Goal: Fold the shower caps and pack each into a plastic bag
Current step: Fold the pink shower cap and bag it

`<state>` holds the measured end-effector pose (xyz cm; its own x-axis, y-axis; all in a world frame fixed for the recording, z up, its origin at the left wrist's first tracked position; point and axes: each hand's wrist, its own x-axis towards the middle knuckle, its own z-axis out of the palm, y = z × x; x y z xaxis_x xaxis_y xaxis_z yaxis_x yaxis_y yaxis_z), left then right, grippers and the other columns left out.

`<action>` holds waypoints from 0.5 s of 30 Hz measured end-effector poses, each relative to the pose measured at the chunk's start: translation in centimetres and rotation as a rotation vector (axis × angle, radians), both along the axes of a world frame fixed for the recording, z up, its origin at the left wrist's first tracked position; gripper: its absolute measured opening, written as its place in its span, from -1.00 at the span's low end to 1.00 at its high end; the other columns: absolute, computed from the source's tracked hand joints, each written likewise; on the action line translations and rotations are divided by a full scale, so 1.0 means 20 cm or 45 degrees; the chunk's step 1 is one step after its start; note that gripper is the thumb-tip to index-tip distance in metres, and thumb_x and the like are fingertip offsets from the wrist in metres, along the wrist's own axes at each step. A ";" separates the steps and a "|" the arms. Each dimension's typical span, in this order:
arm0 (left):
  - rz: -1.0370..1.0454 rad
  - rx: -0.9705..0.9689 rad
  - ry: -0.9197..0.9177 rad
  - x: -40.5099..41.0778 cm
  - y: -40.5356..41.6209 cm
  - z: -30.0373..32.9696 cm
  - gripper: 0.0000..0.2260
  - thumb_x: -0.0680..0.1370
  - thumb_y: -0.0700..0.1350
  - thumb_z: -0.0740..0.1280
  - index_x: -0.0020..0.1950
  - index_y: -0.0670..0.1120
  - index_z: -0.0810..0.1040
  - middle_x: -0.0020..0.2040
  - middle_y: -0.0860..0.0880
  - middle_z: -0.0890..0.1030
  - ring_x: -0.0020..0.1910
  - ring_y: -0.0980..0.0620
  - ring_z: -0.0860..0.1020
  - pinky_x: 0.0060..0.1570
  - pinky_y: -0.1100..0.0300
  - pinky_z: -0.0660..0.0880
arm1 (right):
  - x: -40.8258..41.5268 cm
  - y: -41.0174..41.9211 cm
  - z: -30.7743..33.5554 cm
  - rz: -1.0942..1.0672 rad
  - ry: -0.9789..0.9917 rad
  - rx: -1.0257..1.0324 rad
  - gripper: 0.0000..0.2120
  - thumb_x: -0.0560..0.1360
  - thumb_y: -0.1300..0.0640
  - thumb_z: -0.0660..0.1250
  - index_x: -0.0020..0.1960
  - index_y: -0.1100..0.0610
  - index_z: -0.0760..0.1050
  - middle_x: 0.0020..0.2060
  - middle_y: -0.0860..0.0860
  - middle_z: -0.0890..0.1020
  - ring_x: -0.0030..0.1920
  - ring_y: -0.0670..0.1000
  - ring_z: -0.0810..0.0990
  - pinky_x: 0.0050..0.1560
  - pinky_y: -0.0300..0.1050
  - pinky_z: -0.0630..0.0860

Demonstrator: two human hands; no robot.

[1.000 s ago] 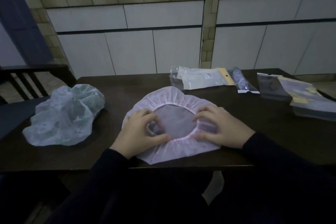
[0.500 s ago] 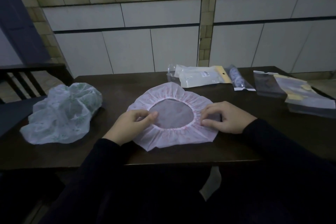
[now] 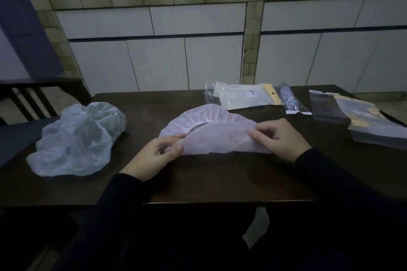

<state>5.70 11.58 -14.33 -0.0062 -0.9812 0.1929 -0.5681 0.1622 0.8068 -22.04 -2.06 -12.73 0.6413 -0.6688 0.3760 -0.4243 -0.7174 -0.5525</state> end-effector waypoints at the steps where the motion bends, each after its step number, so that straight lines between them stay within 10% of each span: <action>1: -0.013 0.009 -0.030 0.00 0.00 0.00 -0.58 0.46 0.28 0.32 0.14 0.03 0.64 0.16 0.17 0.62 0.21 0.20 0.52 0.21 0.23 0.39 | 0.01 0.00 0.01 -0.026 -0.057 0.031 -0.71 0.55 0.01 0.27 -0.33 -0.01 0.55 -0.45 -0.09 0.53 -0.35 -0.16 0.49 -0.21 -0.18 0.41; 5: 0.254 -0.062 -0.093 0.00 -0.04 0.01 -0.79 0.53 0.03 0.37 -0.09 -0.11 0.65 -0.16 -0.08 0.68 -0.13 -0.04 0.62 -0.04 0.01 0.56 | -0.01 -0.03 0.01 0.170 -0.057 0.181 -0.75 0.39 -0.19 0.33 -0.23 -0.02 0.60 -0.26 -0.13 0.61 -0.17 -0.15 0.56 -0.12 -0.22 0.45; 8: 0.338 -0.074 -0.008 -0.01 -0.08 0.06 -0.86 0.57 0.00 0.31 -0.09 0.02 0.63 -0.21 0.05 0.68 -0.20 0.20 0.62 -0.20 0.34 0.48 | -0.03 -0.05 0.01 0.270 0.050 0.253 -0.68 0.29 -0.25 0.36 -0.15 -0.03 0.61 -0.10 -0.18 0.62 0.03 -0.17 0.54 0.11 -0.18 0.42; 13: 0.510 -0.023 -0.081 0.02 -0.17 0.07 -0.79 0.58 0.06 0.26 -0.05 -0.02 0.62 -0.16 0.06 0.65 -0.11 0.12 0.59 -0.07 0.20 0.47 | -0.03 -0.04 0.00 0.187 0.216 0.216 -0.39 0.29 -0.35 0.37 -0.06 0.20 0.60 -0.13 0.16 0.63 -0.09 0.11 0.59 0.03 0.15 0.52; 15: 0.526 0.007 -0.082 0.03 -0.20 0.06 -0.80 0.58 0.07 0.26 -0.03 -0.01 0.61 -0.16 0.07 0.65 -0.11 0.13 0.59 -0.09 0.22 0.47 | -0.01 -0.05 0.00 0.100 0.124 0.207 -0.60 0.44 -0.15 0.36 -0.12 0.22 0.60 -0.21 0.14 0.64 -0.17 0.07 0.59 0.00 0.12 0.53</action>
<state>6.39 7.67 -13.20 0.3760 -0.9049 0.1994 -0.6338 -0.0942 0.7677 -22.19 -3.02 -12.79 0.7221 -0.6620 0.2009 -0.4272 -0.6551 -0.6232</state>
